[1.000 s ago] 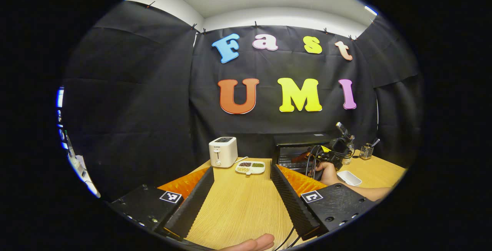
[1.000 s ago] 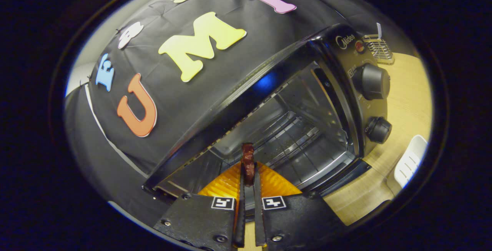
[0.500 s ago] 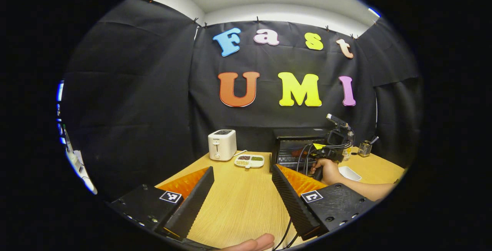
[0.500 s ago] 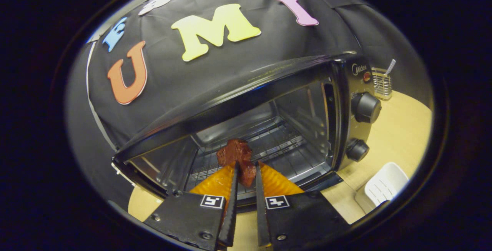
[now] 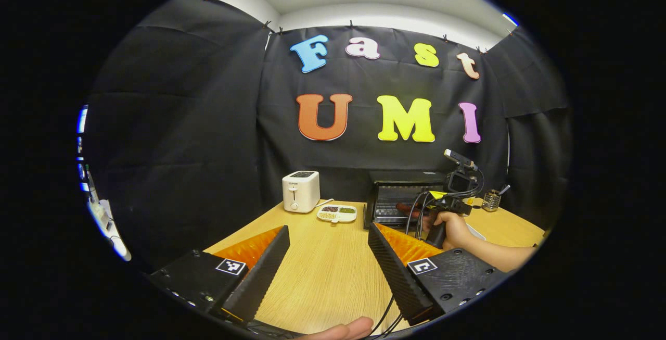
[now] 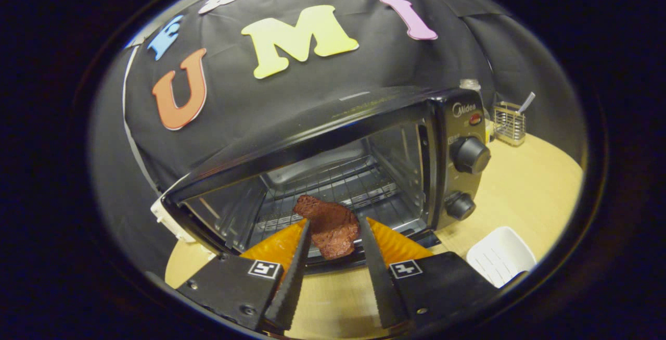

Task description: Open the electric oven with the left hand, put the food in, and close the electric oven.

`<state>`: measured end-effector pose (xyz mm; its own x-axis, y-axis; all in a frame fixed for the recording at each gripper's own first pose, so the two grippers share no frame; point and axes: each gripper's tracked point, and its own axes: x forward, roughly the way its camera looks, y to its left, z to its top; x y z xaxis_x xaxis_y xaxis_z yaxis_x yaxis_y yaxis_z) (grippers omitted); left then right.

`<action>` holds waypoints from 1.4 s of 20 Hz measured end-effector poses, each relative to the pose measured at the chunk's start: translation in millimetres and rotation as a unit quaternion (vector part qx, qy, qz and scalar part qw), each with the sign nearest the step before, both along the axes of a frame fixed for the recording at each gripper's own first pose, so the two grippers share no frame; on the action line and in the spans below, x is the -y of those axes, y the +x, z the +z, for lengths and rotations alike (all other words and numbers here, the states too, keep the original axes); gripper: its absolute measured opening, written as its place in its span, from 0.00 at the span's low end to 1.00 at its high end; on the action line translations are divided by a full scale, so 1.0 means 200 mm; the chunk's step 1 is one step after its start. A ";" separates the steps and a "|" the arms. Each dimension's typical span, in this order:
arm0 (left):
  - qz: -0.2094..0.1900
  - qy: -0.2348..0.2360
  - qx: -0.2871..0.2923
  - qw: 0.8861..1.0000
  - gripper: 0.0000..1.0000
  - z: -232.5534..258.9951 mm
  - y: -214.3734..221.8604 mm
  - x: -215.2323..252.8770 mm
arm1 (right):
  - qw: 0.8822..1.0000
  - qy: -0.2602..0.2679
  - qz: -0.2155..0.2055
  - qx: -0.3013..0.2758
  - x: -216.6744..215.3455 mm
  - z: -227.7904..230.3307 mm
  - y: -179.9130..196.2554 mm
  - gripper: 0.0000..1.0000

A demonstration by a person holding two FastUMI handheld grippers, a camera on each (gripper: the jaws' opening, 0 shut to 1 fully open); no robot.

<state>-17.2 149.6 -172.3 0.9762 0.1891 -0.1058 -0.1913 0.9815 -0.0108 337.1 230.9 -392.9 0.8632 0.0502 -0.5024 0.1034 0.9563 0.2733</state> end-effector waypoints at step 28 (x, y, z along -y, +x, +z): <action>-0.127 -0.038 -0.106 0.985 0.97 -0.35 0.50 0.82 | 0.951 -0.097 0.096 0.275 0.84 1.42 -1.26 0.98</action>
